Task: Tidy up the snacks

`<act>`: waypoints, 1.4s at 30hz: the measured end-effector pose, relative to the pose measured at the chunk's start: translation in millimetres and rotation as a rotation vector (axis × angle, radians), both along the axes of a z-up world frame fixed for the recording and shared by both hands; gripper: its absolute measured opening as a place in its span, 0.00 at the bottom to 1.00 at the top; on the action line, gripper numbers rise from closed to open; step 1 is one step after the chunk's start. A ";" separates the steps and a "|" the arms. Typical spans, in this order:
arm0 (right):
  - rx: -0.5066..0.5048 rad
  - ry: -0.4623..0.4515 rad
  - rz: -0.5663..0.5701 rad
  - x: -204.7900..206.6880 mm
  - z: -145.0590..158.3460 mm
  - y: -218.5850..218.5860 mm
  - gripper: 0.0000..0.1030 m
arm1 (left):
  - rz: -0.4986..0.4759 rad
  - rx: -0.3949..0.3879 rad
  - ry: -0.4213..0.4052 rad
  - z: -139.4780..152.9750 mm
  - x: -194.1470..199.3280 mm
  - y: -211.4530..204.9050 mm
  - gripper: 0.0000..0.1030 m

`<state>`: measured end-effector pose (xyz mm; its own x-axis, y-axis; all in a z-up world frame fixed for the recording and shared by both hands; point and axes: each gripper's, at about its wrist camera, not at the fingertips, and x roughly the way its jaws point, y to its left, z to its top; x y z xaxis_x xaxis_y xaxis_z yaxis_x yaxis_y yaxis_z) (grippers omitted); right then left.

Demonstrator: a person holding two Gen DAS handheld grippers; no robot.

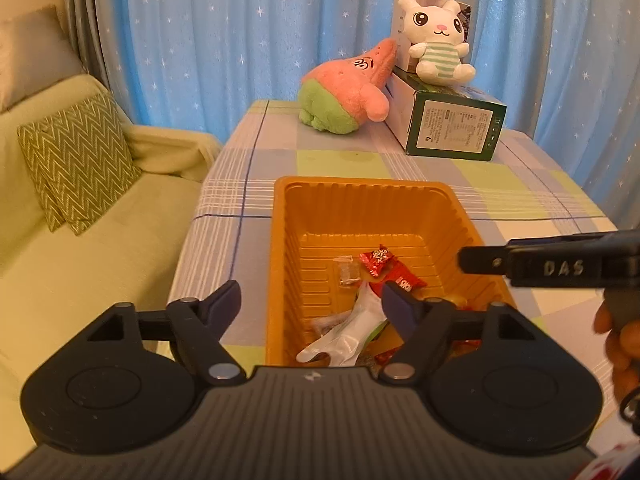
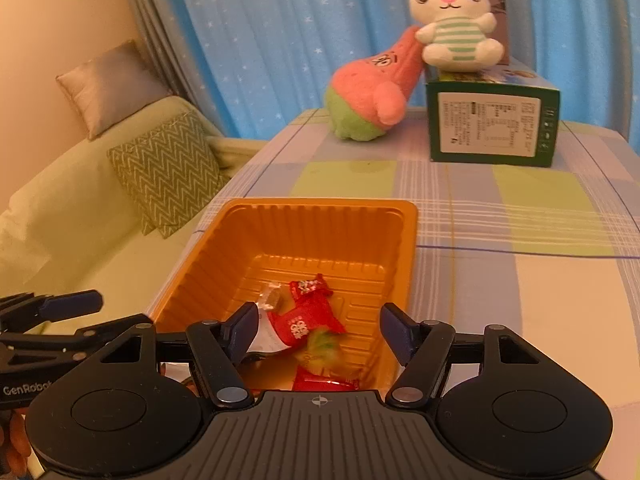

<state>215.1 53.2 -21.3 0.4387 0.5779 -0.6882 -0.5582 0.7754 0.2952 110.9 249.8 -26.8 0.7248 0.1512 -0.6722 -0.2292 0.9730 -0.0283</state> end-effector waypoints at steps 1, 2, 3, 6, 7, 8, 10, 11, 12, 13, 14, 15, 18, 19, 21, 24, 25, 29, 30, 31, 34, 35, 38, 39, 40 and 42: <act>-0.001 0.001 -0.012 -0.9 1.1 -4.1 0.65 | 0.003 -0.001 0.001 -0.3 -1.9 -0.5 0.77; -0.003 0.000 -0.021 -2.2 1.9 -8.0 0.65 | 0.006 -0.004 0.001 -0.4 -4.0 -1.3 0.78; -0.004 0.000 -0.030 -3.6 2.7 -12.2 0.65 | 0.010 -0.007 0.001 -0.6 -6.0 -2.4 0.80; -0.008 0.013 -0.067 -8.3 3.7 -25.8 0.65 | 0.016 -0.014 0.004 -0.3 -12.6 -6.9 0.87; -0.011 0.018 -0.079 -10.6 4.4 -30.1 0.65 | 0.017 -0.018 0.006 0.1 -15.1 -8.1 0.90; -0.018 0.024 -0.091 -12.8 4.9 -33.8 0.65 | 0.017 -0.026 0.006 0.7 -17.4 -9.7 0.92; -0.026 0.036 -0.106 -17.2 6.5 -40.5 0.65 | 0.016 -0.044 0.000 2.5 -23.1 -11.9 0.93; -0.029 0.041 -0.110 -19.1 7.5 -43.2 0.65 | 0.017 -0.049 0.001 3.8 -25.7 -13.7 0.95; -0.033 0.043 -0.114 -21.7 8.6 -46.1 0.65 | 0.018 -0.049 0.002 4.8 -27.7 -15.6 0.95; -0.035 0.044 -0.117 -24.4 9.8 -48.3 0.65 | 0.015 -0.049 0.003 6.1 -29.5 -18.1 0.97; -0.037 0.045 -0.119 -26.6 11.2 -50.5 0.65 | 0.013 -0.048 0.005 7.5 -31.2 -20.3 0.99; -0.038 0.046 -0.120 -29.2 12.8 -52.6 0.65 | 0.013 -0.050 0.005 8.7 -33.0 -22.3 0.99; -0.036 0.043 -0.119 -36.8 17.8 -58.3 0.65 | 0.020 -0.066 0.005 12.1 -38.9 -26.2 0.99; -0.036 0.041 -0.119 -39.5 19.7 -59.9 0.65 | 0.027 -0.073 0.004 13.5 -41.7 -27.7 0.99; -0.036 0.040 -0.115 -44.3 22.8 -62.9 0.66 | 0.035 -0.077 0.008 15.5 -45.7 -30.2 0.99; -0.039 0.035 -0.120 -52.8 26.9 -68.9 0.75 | 0.032 -0.068 0.014 18.6 -52.7 -37.3 0.99; -0.038 0.034 -0.124 -55.7 28.5 -71.9 0.79 | 0.031 -0.068 0.016 19.6 -54.8 -39.6 0.99; -0.049 0.038 -0.121 -66.1 32.9 -82.7 0.81 | 0.049 -0.076 0.024 23.4 -64.1 -48.4 0.99; -0.054 0.039 -0.123 -69.4 34.1 -85.6 0.81 | 0.052 -0.075 0.027 24.2 -66.1 -51.0 0.99; -0.059 0.041 -0.125 -72.0 35.3 -88.8 0.81 | 0.051 -0.074 0.030 25.2 -68.5 -54.3 0.99; -0.072 0.043 -0.134 -79.9 38.5 -99.5 0.81 | 0.046 -0.060 0.046 27.8 -73.7 -64.3 0.99; -0.074 0.042 -0.138 -82.9 39.5 -103.1 0.81 | 0.047 -0.054 0.049 28.9 -76.0 -67.8 0.99; -0.080 0.041 -0.148 -91.4 41.8 -114.1 0.81 | 0.044 -0.044 0.053 32.7 -84.0 -77.6 0.99; -0.082 0.043 -0.151 -94.5 42.6 -117.4 0.81 | 0.045 -0.044 0.053 34.3 -86.9 -80.9 0.99; -0.083 0.044 -0.152 -97.4 43.3 -120.6 0.81 | 0.052 -0.049 0.051 36.3 -90.6 -84.0 0.99; -0.083 0.047 -0.157 -103.8 45.4 -126.8 0.81 | 0.066 -0.050 0.047 40.0 -97.6 -89.0 0.99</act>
